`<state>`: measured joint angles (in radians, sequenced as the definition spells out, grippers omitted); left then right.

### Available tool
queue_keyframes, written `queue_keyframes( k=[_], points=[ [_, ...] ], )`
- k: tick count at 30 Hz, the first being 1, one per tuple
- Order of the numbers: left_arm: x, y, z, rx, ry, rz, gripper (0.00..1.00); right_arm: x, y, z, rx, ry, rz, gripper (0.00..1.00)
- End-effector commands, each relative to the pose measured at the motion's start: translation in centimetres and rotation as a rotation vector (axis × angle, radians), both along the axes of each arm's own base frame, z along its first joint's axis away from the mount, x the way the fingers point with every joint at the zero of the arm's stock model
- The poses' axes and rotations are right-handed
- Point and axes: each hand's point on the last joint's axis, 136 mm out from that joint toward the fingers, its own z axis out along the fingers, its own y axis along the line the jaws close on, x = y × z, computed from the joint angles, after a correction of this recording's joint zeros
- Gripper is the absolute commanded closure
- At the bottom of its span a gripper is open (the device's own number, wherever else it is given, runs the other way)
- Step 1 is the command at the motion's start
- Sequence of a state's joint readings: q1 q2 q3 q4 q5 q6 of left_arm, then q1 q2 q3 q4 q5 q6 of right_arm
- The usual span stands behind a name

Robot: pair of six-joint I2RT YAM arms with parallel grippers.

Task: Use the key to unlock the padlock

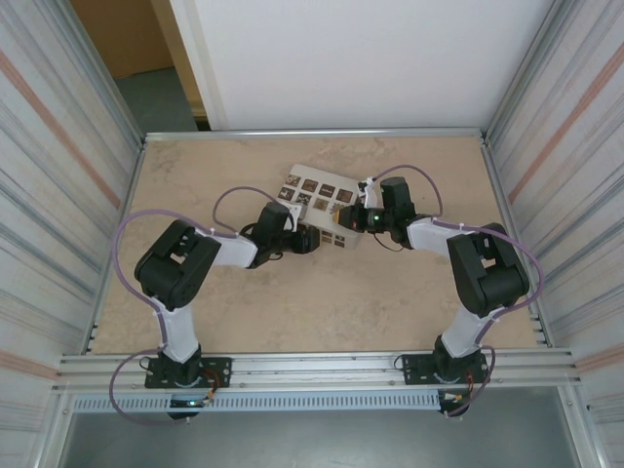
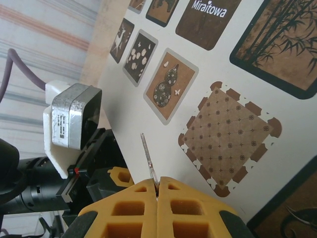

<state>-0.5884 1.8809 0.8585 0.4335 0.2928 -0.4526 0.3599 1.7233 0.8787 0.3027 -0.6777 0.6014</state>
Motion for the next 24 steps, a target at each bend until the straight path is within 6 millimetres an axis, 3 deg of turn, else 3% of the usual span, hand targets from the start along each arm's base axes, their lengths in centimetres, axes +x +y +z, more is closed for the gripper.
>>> queue_keyframes(
  k=[1, 24],
  points=[
    [1.44, -1.32, 1.89, -0.073, -0.056, -0.008, 0.54, -3.53, -0.38, -4.49, -0.081, 0.196, 0.017, 1.0],
    [1.36, -2.24, 2.1, -0.121, -0.047, -0.009, 0.65, -3.51, 0.02, -3.88, -0.077, 0.184, 0.025, 1.0]
  ],
)
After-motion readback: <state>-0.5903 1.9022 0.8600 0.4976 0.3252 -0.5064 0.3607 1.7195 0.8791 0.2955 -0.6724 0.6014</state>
